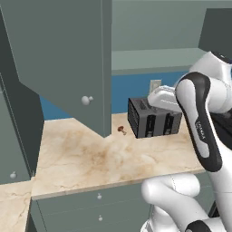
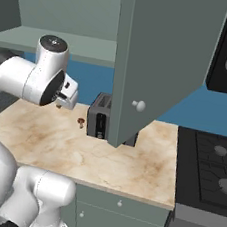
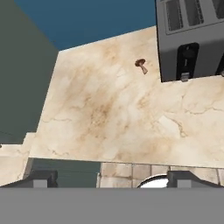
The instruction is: Close all open cabinet doors.
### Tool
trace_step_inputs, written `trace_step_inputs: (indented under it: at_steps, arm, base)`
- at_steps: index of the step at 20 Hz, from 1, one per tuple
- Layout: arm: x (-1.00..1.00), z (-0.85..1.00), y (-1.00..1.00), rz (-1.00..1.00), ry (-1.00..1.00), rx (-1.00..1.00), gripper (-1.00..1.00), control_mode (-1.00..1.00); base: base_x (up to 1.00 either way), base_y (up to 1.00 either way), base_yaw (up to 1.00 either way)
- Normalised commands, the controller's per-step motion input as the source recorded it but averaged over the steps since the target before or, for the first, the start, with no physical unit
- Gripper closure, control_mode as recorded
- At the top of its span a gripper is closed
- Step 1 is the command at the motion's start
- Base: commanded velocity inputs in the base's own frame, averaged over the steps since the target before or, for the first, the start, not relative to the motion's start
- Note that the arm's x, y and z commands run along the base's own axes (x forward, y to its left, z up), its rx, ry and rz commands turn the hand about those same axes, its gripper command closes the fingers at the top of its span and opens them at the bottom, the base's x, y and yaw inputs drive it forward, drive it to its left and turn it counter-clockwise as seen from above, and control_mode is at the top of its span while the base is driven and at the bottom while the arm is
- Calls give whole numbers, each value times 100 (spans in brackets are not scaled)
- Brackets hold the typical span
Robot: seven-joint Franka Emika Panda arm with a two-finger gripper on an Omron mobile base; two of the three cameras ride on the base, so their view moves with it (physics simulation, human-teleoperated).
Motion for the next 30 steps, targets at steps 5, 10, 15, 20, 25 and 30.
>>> trace_step_inputs:
  at_steps: [5,10,15,20,25,30]
  arm:
    - [-26,23,26,-1,15,1,-100,-100]
    - [-32,18,12,-2,20,6,-100,-100]
    - [-45,4,2,-3,9,10,-100,-100]
    - [-52,0,9,-4,0,12,-100,-100]
    - [-45,0,20,-5,0,7,-100,-100]
    - [-42,3,12,-6,0,5,-100,-100]
  base:
    - [0,0,0]
    - [0,0,0]
    - [0,0,0]
    - [0,0,0]
    - [0,0,0]
    - [0,0,0]
